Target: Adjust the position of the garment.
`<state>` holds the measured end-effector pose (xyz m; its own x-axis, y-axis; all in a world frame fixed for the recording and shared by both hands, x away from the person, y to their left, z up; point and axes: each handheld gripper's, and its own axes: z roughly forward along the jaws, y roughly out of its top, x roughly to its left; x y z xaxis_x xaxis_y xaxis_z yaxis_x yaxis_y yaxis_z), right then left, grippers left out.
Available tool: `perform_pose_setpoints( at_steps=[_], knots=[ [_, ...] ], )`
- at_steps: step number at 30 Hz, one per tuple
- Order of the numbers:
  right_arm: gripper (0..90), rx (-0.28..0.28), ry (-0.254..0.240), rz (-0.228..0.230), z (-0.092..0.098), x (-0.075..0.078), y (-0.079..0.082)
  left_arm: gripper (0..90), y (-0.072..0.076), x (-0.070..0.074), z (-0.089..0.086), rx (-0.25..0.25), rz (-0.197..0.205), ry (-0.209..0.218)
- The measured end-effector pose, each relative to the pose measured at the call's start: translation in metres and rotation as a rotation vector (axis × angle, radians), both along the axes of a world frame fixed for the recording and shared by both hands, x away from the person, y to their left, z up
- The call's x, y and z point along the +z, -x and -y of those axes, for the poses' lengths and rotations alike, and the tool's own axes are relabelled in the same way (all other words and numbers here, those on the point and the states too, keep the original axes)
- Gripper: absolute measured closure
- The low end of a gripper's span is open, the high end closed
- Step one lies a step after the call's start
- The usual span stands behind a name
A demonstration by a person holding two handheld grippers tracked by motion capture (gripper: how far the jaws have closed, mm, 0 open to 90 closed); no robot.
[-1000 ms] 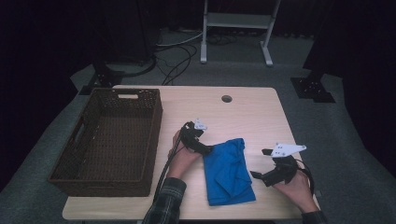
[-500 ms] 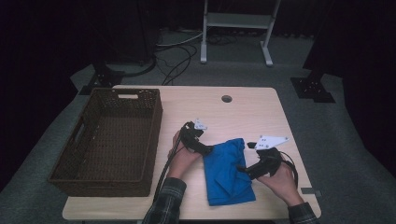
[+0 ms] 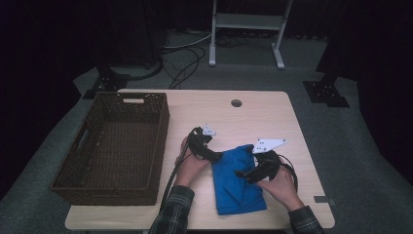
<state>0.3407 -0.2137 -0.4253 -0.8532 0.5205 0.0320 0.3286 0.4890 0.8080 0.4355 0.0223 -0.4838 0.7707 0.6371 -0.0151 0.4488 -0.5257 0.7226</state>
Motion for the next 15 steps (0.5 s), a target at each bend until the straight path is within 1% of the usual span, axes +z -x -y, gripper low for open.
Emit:
perform_pose_setpoints(
  at_steps=[3, 5, 9, 15],
  knots=[
    [0.0, 0.006, -0.002, -0.007, -0.007, -0.001, -0.001, 0.1, 0.0, 0.0, 0.0, 0.0, 0.0, 0.0],
    [0.0, 0.015, -0.003, -0.006, -0.015, -0.001, -0.003, 0.1, 0.0, 0.0, 0.0, 0.0, 0.0, 0.001],
    [0.0, 0.021, 0.006, -0.012, -0.027, -0.003, -0.005, 0.1, 0.0, 0.0, 0.0, 0.0, 0.0, 0.002],
    [0.0, 0.023, 0.03, -0.027, -0.043, -0.013, -0.005, 0.2, 0.0, 0.0, 0.0, 0.0, 0.0, 0.001]
  ],
)
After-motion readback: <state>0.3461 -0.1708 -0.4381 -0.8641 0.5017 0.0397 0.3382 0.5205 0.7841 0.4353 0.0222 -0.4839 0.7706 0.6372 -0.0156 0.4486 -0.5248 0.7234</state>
